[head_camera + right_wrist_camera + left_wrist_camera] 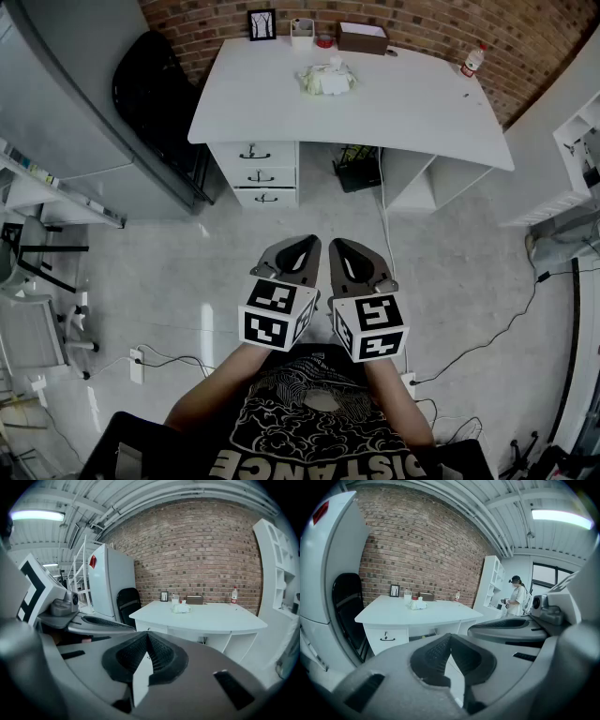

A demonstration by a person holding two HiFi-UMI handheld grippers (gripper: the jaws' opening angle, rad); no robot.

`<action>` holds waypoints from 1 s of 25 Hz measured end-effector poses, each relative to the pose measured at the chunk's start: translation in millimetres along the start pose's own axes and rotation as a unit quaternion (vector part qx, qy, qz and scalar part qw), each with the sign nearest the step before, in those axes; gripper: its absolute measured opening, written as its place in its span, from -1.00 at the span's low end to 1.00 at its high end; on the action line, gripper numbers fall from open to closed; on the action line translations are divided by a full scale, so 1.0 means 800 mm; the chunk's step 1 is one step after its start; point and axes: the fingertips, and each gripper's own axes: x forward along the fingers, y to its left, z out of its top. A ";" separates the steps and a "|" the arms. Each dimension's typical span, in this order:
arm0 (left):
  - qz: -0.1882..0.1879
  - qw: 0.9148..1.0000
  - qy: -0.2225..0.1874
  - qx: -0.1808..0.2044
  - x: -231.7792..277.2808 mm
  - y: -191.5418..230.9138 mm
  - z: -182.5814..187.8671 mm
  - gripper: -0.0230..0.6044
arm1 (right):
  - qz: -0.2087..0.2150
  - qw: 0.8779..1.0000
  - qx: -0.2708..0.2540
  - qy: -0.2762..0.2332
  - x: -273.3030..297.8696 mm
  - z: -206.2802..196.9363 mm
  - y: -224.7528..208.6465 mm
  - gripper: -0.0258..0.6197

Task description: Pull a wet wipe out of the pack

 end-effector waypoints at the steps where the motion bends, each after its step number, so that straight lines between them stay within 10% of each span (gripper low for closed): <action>1: -0.001 1.000 -0.001 0.000 -0.002 0.003 0.000 -0.89 | -0.003 1.000 0.000 -0.001 0.001 0.000 0.002 -0.87; 25: -0.003 1.000 0.011 0.007 0.053 0.036 0.018 -0.89 | -0.003 1.000 0.013 -0.015 0.061 0.022 -0.032 -0.86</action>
